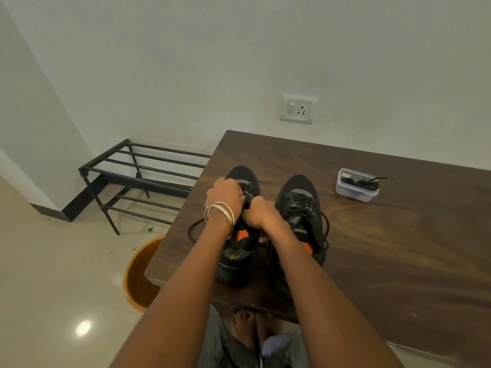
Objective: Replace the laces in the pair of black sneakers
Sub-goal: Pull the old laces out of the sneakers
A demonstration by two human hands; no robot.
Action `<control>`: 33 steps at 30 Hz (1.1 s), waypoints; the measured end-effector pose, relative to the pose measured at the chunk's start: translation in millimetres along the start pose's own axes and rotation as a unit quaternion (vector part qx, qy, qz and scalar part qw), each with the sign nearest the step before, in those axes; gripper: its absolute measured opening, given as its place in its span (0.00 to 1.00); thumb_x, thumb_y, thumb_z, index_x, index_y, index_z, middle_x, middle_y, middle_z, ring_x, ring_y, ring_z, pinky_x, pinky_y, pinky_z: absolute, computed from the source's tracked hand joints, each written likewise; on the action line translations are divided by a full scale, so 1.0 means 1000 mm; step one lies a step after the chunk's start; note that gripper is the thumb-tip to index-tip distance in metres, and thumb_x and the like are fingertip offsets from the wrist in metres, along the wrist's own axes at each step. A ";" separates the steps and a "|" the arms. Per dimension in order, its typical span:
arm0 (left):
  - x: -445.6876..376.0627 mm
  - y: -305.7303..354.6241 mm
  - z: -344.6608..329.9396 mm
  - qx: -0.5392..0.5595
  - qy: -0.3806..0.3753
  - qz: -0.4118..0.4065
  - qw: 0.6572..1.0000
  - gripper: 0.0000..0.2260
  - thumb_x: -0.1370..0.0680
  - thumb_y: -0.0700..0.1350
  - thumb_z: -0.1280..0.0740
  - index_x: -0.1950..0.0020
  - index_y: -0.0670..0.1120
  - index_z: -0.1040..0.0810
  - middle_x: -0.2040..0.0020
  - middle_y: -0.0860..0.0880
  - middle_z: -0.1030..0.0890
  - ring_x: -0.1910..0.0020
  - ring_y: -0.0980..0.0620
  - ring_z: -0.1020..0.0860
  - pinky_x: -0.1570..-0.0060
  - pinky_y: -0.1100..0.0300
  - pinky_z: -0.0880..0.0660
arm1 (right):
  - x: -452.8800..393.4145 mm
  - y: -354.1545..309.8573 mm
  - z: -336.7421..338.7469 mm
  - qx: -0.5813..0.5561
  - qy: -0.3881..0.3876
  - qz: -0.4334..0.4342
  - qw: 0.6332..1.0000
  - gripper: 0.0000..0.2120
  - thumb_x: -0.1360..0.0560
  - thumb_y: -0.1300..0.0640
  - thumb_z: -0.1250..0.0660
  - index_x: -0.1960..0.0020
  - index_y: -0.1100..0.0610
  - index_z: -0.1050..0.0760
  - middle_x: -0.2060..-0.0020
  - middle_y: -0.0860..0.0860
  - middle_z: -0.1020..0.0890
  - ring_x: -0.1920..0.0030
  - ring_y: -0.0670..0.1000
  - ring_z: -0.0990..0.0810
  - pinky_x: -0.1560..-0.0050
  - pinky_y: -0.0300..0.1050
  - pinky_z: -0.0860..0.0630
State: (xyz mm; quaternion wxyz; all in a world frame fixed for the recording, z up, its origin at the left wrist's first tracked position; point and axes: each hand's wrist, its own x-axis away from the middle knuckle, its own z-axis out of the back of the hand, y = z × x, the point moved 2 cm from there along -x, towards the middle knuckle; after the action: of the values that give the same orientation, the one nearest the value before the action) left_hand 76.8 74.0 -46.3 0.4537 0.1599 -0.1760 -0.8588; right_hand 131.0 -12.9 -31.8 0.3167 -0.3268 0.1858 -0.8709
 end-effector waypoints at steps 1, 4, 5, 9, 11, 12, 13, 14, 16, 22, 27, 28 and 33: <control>0.002 0.000 0.000 0.004 0.010 0.004 1.000 0.08 0.23 0.47 0.36 0.51 0.46 0.19 0.48 0.45 0.23 0.50 0.42 0.22 0.53 0.51 0.26 | 0.000 0.000 0.000 -0.001 0.000 0.000 1.000 0.08 0.21 0.56 0.37 0.52 0.61 0.31 0.48 0.61 0.23 0.54 0.63 0.18 0.60 0.55 0.16; 0.003 -0.002 0.003 0.009 0.030 -0.002 1.000 0.08 0.22 0.48 0.37 0.51 0.46 0.20 0.51 0.46 0.20 0.50 0.45 0.22 0.52 0.53 0.28 | 0.002 -0.001 0.000 -0.002 0.000 -0.001 1.000 0.08 0.21 0.55 0.37 0.48 0.60 0.31 0.48 0.60 0.25 0.52 0.63 0.19 0.63 0.53 0.17; 0.005 -0.002 0.005 0.019 0.028 0.009 0.999 0.08 0.22 0.48 0.36 0.52 0.47 0.20 0.52 0.47 0.19 0.49 0.46 0.22 0.50 0.53 0.29 | 0.002 -0.001 0.000 0.000 0.001 0.000 1.000 0.09 0.21 0.55 0.37 0.47 0.60 0.31 0.46 0.60 0.25 0.51 0.63 0.19 0.62 0.53 0.17; 0.008 -0.010 0.009 0.119 0.032 0.094 0.988 0.10 0.22 0.48 0.38 0.54 0.43 0.22 0.56 0.45 0.20 0.52 0.44 0.23 0.48 0.52 0.29 | 0.000 0.000 0.000 0.013 0.004 0.007 1.000 0.14 0.21 0.54 0.38 0.40 0.62 0.27 0.42 0.61 0.24 0.48 0.63 0.20 0.56 0.54 0.18; 0.007 -0.024 0.008 0.244 0.053 0.171 0.953 0.14 0.24 0.49 0.41 0.58 0.39 0.23 0.61 0.43 0.20 0.59 0.43 0.21 0.53 0.50 0.24 | -0.001 0.001 0.001 0.015 0.005 0.009 1.000 0.15 0.21 0.53 0.38 0.40 0.63 0.27 0.41 0.61 0.24 0.47 0.63 0.20 0.51 0.56 0.18; 0.006 -0.032 0.007 0.310 0.055 0.196 0.929 0.15 0.25 0.48 0.41 0.61 0.39 0.23 0.64 0.42 0.19 0.65 0.44 0.21 0.58 0.50 0.23 | -0.001 0.001 0.001 0.017 0.005 0.011 1.000 0.15 0.21 0.53 0.38 0.40 0.62 0.27 0.41 0.61 0.24 0.46 0.63 0.20 0.48 0.56 0.19; 0.007 -0.038 0.008 0.346 0.054 0.216 0.912 0.14 0.24 0.46 0.41 0.64 0.40 0.24 0.67 0.42 0.20 0.70 0.45 0.22 0.64 0.53 0.24 | -0.002 0.001 0.001 0.021 0.005 0.014 1.000 0.15 0.21 0.53 0.38 0.39 0.62 0.27 0.41 0.61 0.24 0.46 0.63 0.20 0.47 0.57 0.19; 0.008 -0.043 0.009 0.371 0.051 0.236 0.897 0.13 0.23 0.44 0.39 0.66 0.41 0.25 0.70 0.42 0.21 0.74 0.46 0.24 0.69 0.54 0.25 | -0.002 0.001 0.000 0.026 0.005 0.017 1.000 0.15 0.21 0.53 0.38 0.39 0.62 0.27 0.40 0.61 0.24 0.45 0.63 0.21 0.46 0.57 0.20; 0.012 -0.050 0.018 0.365 0.061 0.250 0.895 0.14 0.24 0.44 0.35 0.69 0.43 0.25 0.71 0.42 0.23 0.74 0.48 0.26 0.69 0.56 0.26 | -0.002 0.000 0.000 0.033 0.000 0.018 0.999 0.15 0.20 0.53 0.38 0.39 0.63 0.27 0.40 0.61 0.25 0.45 0.64 0.21 0.46 0.57 0.19; 0.017 -0.056 0.028 0.224 0.041 0.249 0.941 0.17 0.25 0.51 0.32 0.65 0.39 0.24 0.67 0.43 0.22 0.66 0.45 0.23 0.67 0.55 0.28 | 0.005 -0.010 0.025 0.044 -0.019 0.077 0.996 0.13 0.21 0.55 0.36 0.43 0.65 0.27 0.40 0.61 0.23 0.44 0.60 0.22 0.45 0.54 0.23; 0.020 -0.036 0.043 0.073 0.093 0.099 0.988 0.13 0.24 0.55 0.33 0.59 0.46 0.19 0.57 0.48 0.18 0.54 0.48 0.22 0.55 0.54 0.28 | 0.003 -0.011 0.044 -0.038 0.098 0.148 0.983 0.14 0.20 0.60 0.36 0.41 0.69 0.22 0.44 0.64 0.19 0.43 0.61 0.20 0.39 0.56 0.24; 0.020 -0.028 0.044 0.109 0.048 0.052 0.991 0.10 0.25 0.53 0.31 0.57 0.48 0.19 0.57 0.49 0.18 0.55 0.51 0.22 0.53 0.56 0.25 | 0.001 -0.011 0.046 -0.053 0.119 0.162 0.978 0.12 0.20 0.61 0.37 0.43 0.68 0.21 0.45 0.61 0.18 0.45 0.58 0.20 0.42 0.50 0.23; 0.023 -0.013 0.021 -0.014 -0.115 0.001 0.993 0.23 0.28 0.55 0.27 0.40 0.44 0.26 0.44 0.45 0.25 0.45 0.44 0.25 0.45 0.52 0.27 | -0.007 -0.018 0.036 -0.066 0.143 0.226 0.961 0.09 0.20 0.62 0.36 0.47 0.61 0.18 0.52 0.51 0.18 0.51 0.46 0.24 0.50 0.38 0.30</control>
State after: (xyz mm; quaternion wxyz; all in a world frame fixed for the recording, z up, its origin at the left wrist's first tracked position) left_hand 45.9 64.6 -35.5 0.4334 0.0540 -0.2154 -0.8734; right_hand 152.6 1.1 0.6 0.4536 -0.1688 0.3549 -0.7999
